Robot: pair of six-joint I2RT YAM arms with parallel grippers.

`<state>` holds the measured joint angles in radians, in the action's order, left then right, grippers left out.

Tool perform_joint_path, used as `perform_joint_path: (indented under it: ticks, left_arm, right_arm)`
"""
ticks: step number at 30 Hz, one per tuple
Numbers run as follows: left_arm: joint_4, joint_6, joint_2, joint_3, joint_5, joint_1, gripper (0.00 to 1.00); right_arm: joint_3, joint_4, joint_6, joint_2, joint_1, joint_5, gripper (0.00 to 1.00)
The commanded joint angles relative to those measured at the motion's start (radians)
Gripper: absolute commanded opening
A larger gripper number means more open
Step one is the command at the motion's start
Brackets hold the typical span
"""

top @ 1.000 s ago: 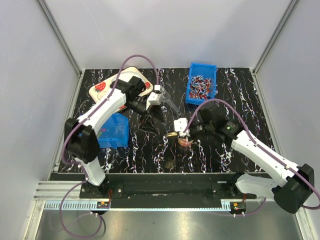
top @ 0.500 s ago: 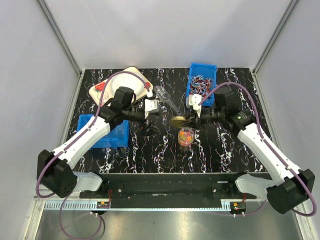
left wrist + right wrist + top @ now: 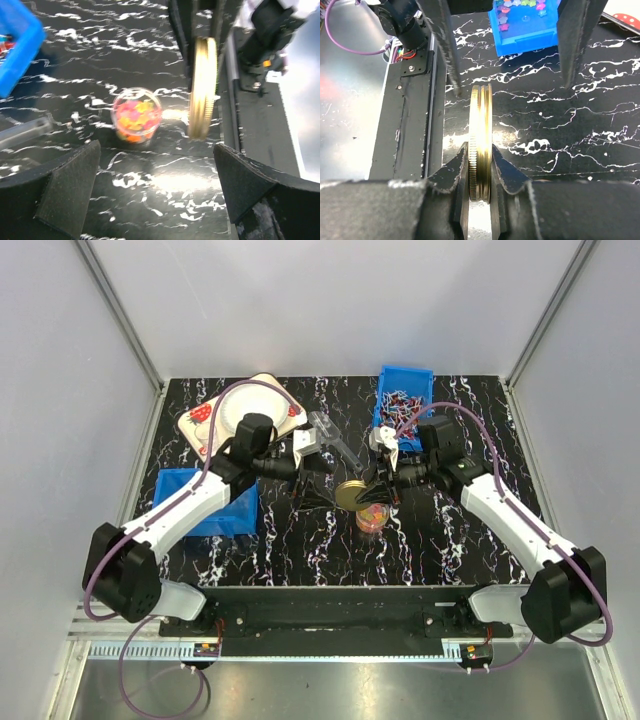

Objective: Pack the candies
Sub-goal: Pick up the bottle lid at the center of the board.

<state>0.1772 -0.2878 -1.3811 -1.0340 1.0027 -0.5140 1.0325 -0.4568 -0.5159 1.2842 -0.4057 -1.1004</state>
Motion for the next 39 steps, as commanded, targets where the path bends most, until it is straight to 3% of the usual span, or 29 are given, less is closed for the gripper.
perform_joint_path:
  ticks: [1, 9, 17, 39]
  left_arm:
    - [-0.140, 0.072, 0.011, 0.012, 0.105, -0.004, 0.99]
    - [-0.153, 0.107, -0.013, 0.000, 0.108, -0.046, 0.98]
    - [-0.078, 0.065, -0.061, -0.043, 0.074, -0.084, 0.89]
    - [-0.038, 0.050, -0.102, -0.083, 0.085, -0.109, 0.30]
  right_arm:
    - [-0.022, 0.072, 0.020, -0.028, 0.001, -0.035, 0.16]
    - [-0.055, 0.121, 0.036, -0.031, 0.001, -0.032, 0.16]
    - [-0.083, 0.156, 0.040, -0.065, 0.001, -0.009, 0.17]
    - [-0.098, 0.167, 0.028, -0.059, 0.001, 0.016, 0.18]
